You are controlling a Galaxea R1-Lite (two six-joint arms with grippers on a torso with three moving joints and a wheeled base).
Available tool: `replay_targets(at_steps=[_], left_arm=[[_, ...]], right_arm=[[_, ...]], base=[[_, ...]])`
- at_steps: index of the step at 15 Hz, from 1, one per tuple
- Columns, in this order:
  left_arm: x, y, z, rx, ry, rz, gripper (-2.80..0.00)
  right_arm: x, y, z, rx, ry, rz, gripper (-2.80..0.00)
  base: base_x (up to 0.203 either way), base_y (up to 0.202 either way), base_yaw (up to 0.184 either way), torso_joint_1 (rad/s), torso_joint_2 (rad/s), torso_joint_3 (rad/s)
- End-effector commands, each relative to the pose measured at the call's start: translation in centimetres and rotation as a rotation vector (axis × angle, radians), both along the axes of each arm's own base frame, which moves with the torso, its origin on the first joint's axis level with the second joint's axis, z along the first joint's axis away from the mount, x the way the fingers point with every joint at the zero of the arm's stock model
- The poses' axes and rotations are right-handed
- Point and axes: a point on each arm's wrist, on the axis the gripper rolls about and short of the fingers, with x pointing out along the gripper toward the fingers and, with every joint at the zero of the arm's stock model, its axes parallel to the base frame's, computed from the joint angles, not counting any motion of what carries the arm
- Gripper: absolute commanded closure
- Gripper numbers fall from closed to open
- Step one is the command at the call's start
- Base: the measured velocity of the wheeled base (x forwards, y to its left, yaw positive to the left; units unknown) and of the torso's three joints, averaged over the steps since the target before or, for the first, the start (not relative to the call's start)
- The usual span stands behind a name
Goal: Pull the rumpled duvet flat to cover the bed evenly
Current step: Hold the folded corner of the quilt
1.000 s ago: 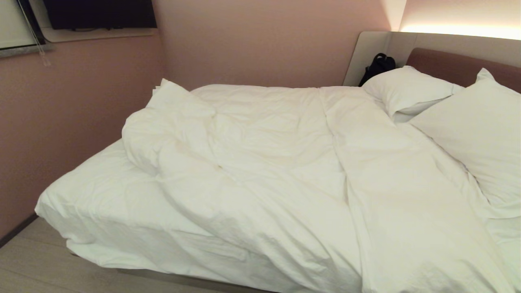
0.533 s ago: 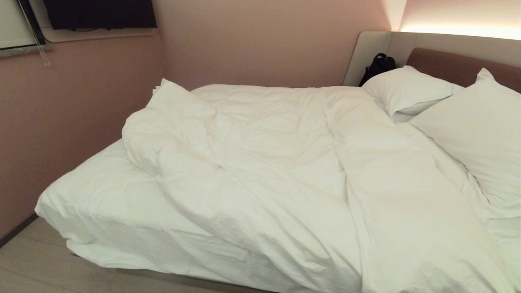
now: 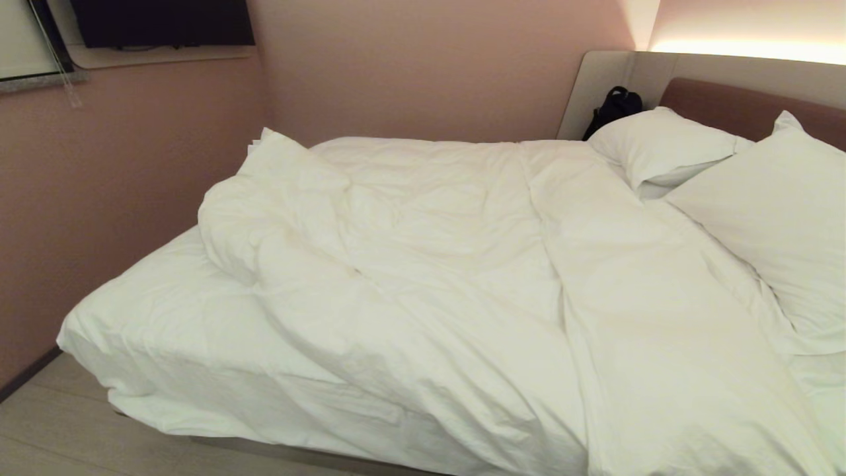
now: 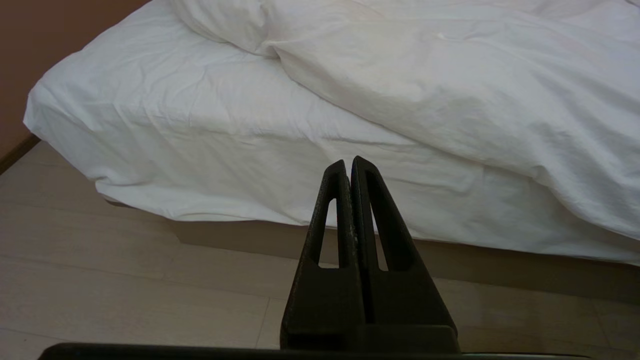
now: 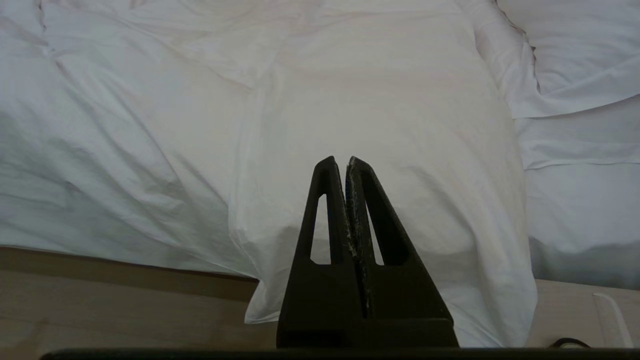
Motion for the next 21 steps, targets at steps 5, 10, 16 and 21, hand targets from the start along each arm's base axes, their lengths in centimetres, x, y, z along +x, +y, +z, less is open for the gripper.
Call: replay_targets(at_steps=[5, 10, 16, 21], left_arm=[[0.00, 0.00, 0.00, 0.001, 0.000, -0.001, 0.00], [0.00, 0.00, 0.00, 0.001, 0.000, -0.001, 0.00], [0.00, 0.00, -0.01, 0.001, 0.001, -0.001, 0.00], [0.00, 0.00, -0.01, 0.000, 0.002, -0.001, 0.00]], right_arm=[[0.00, 0.00, -0.01, 0.000, 0.000, 0.000, 0.00], [0.01, 0.00, -0.03, 0.000, -0.002, -0.001, 0.00], [0.01, 0.00, -0.03, 0.000, -0.002, -0.001, 0.00], [0.00, 0.00, 0.01, 0.000, -0.003, 0.000, 0.00]], base=[[0.000, 0.000, 0.000, 0.000, 0.00, 0.000], [0.000, 0.000, 0.000, 0.000, 0.00, 0.000], [0.000, 0.000, 0.000, 0.000, 0.00, 0.000], [0.001, 0.022, 0.000, 0.001, 0.00, -0.001]])
